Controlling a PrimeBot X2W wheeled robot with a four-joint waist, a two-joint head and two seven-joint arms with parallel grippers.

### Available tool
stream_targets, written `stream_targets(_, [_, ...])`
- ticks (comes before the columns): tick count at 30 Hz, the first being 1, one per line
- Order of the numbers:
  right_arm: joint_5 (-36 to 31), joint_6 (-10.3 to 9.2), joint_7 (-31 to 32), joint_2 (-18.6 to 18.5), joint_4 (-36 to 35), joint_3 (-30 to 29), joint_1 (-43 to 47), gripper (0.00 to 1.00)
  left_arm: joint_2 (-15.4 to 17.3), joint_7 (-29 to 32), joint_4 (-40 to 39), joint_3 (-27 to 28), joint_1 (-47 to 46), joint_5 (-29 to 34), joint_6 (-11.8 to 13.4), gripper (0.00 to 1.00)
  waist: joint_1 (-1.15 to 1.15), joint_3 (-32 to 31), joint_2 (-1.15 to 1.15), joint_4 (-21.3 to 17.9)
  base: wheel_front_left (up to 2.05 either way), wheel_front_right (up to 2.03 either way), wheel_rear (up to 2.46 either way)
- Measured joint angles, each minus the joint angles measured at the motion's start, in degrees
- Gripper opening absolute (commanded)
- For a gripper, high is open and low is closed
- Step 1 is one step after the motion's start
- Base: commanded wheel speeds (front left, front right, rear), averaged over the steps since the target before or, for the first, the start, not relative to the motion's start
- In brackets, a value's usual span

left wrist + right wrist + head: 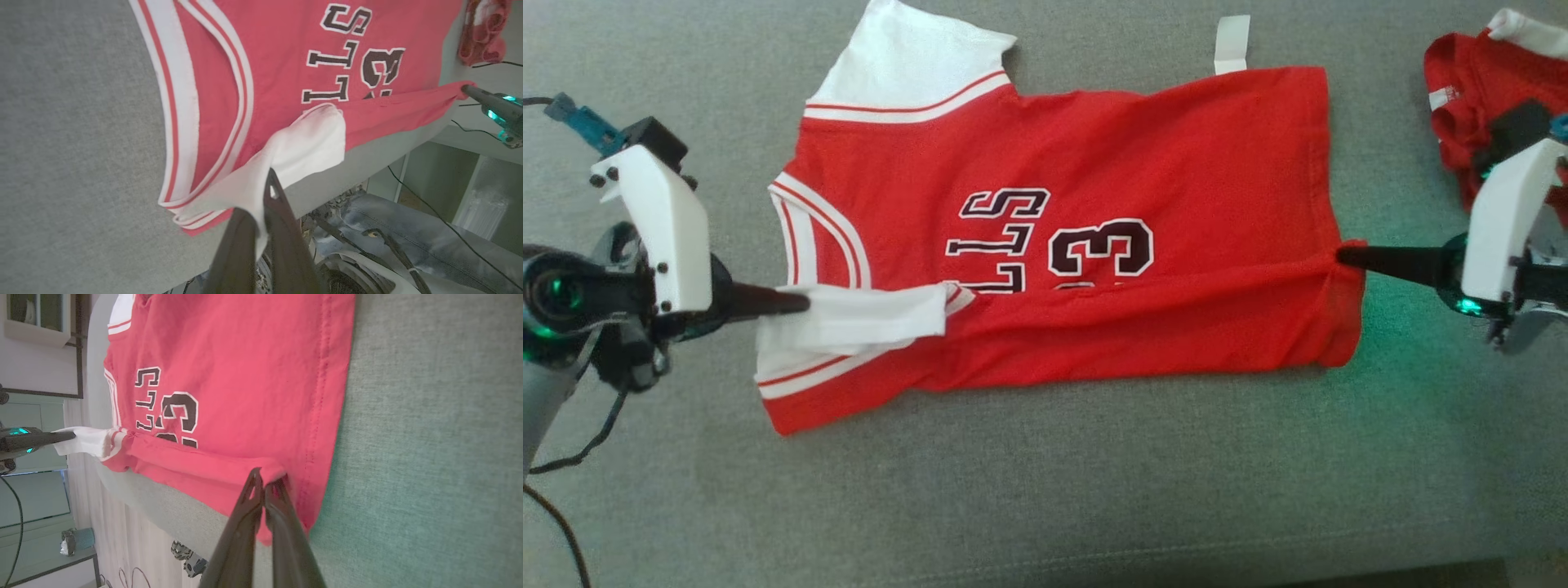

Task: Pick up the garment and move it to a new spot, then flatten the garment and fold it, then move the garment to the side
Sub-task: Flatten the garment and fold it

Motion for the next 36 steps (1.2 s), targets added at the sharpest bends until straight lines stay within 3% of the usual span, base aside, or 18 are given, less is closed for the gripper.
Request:
stream_targets(1, [-0.4,0.0,-0.1,0.6,0.7,0.1,-0.1,0.0,-0.3,-0.7,0.7,-0.1,-0.2,0.7,-0.4,0.0,0.0,0.2,0.0,-0.1,0.0,0.0,0.0])
stream_targets(2, [-0.9,0.0,-0.9,1.3,1.4,0.3,-0.2,0.42,-0.6,-1.2,1.5,-0.1,-0.4,1.0,-0.9,0.39,0.0,0.4,0.0,-0.3,0.0,0.0,0.0])
stream_targets(3, [-1.1,0.0,-1.6,2.0,1.9,0.3,-0.4,0.9,-0.9,-1.3,2.2,-0.1,-0.7,1.2,-1.4,0.74,0.0,0.5,0.0,-0.4,0.0,0.0,0.0])
stream_targets(4, [-1.1,0.0,-2.1,2.6,2.5,0.4,-0.8,1.0,-1.3,-1.7,2.6,-0.1,-0.9,1.4,-1.8,1.0,0.0,0.5,0.0,-0.5,0.0,0.0,0.0])
stream_targets(9, [-1.4,0.0,-6.3,4.4,3.6,0.1,-1.2,1.0,-2.1,-5.7,5.2,0.2,-0.9,2.6,-4.1,1.0,0.0,-0.7,0.0,-0.5,0.0,0.0,0.0])
stream_targets(13, [-1.6,0.0,-10.9,4.4,2.8,-0.7,-0.8,1.0,-2.1,-13.3,5.5,1.0,-1.0,6.0,-8.3,1.0,0.0,-2.7,0.0,-0.4,0.0,0.0,0.0])
stream_targets(17, [-6.0,0.0,-21.4,3.4,0.8,-2.0,0.5,1.0,-1.1,-22.4,4.3,0.9,-0.4,13.0,-11.5,1.0,0.0,-5.2,0.0,-0.3,0.0,0.0,0.0])
stream_targets(19, [-10.0,0.0,-29.0,2.6,1.0,-2.7,1.6,1.0,-0.5,-28.7,2.9,0.8,0.9,17.3,-11.7,1.0,0.0,-6.4,0.0,-0.2,0.0,0.0,0.0])
stream_targets(23, [-17.3,0.0,-44.7,2.9,4.5,-3.4,5.9,1.0,-0.9,-44.7,-0.2,2.9,6.2,24.0,-7.2,1.0,0.0,-8.7,0.0,0.2,0.0,0.0,0.0])
stream_targets(25, [-20.6,0.01,-49.4,4.1,8.7,-4.3,8.6,1.0,-1.0,-53.0,-2.0,4.2,9.8,27.8,-3.9,1.0,0.0,-9.8,0.0,0.4,0.0,0.0,0.0])
stream_targets(27, [-23.4,0.0,-50.4,6.1,13.3,-7.3,11.2,1.0,-1.3,-59.6,-3.8,5.1,13.6,30.6,-1.0,1.0,0.0,-10.9,0.0,0.5,0.0,0.0,0.0])
stream_targets(30, [-31.4,0.0,-50.4,10.8,16.9,-18.7,15.0,1.0,-2.2,-67.3,-7.0,5.2,19.9,33.9,2.4,1.0,0.0,-12.3,0.0,0.7,0.0,0.0,0.0])
stream_targets(31, [-31.4,0.0,-50.4,10.8,16.9,-18.7,15.0,1.0,-2.2,-67.3,-7.0,5.2,19.9,33.9,2.4,1.0,0.0,-12.3,0.0,0.7,0.0,0.0,0.0])
stream_targets(36, [-46.7,0.01,-50.5,17.6,15.7,-36.1,24.9,1.0,-3.8,-73.0,-10.0,3.7,29.5,37.7,8.8,1.0,0.0,-13.8,0.0,0.7,0.0,0.0,0.0])
